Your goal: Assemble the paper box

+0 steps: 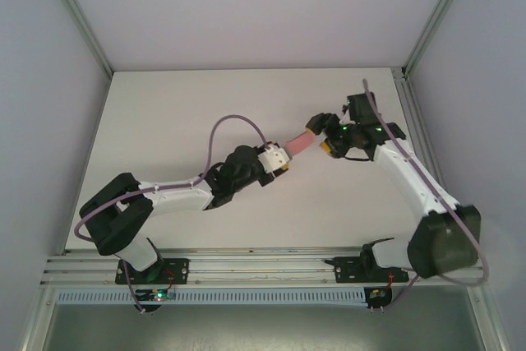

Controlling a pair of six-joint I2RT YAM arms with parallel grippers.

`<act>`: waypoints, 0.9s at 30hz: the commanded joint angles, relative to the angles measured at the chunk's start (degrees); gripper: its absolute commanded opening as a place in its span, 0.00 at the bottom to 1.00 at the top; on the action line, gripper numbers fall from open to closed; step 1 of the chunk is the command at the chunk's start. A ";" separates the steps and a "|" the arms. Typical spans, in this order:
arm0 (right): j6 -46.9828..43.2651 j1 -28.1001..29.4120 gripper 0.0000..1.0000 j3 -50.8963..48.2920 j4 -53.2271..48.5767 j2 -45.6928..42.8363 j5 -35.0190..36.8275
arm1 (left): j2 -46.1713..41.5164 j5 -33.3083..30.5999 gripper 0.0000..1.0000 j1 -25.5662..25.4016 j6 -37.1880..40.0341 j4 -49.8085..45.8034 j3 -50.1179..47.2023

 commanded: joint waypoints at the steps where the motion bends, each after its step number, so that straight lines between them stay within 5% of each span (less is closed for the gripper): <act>1: -14.19 -1.20 0.80 2.18 3.79 -6.92 8.98 | -2.73 7.42 0.49 3.50 -8.25 3.47 -2.16; 4: -23.60 -3.72 0.97 -3.43 13.59 -12.29 0.89 | -3.61 14.69 0.50 6.86 -11.43 1.99 -3.43; 8: -30.23 -4.98 0.98 -11.95 29.71 -16.24 -18.47 | -2.92 28.38 0.51 13.69 -19.55 6.50 -6.53; 10: -37.51 -4.56 0.98 -13.78 29.69 -15.61 -26.29 | -2.95 32.86 0.52 15.29 -19.41 4.77 -6.63; 14: -46.94 -3.20 0.92 -12.35 19.36 -9.57 -20.59 | -2.11 34.25 0.52 15.30 -16.14 -3.62 -4.65; 22: -62.95 -0.74 0.77 -4.80 10.69 3.52 -26.38 | -2.55 32.66 0.52 15.31 -12.78 -6.65 -6.42; 27: -78.31 1.94 0.75 1.03 -4.18 9.97 -16.12 | -3.01 32.54 0.52 15.32 -10.31 -8.12 -7.61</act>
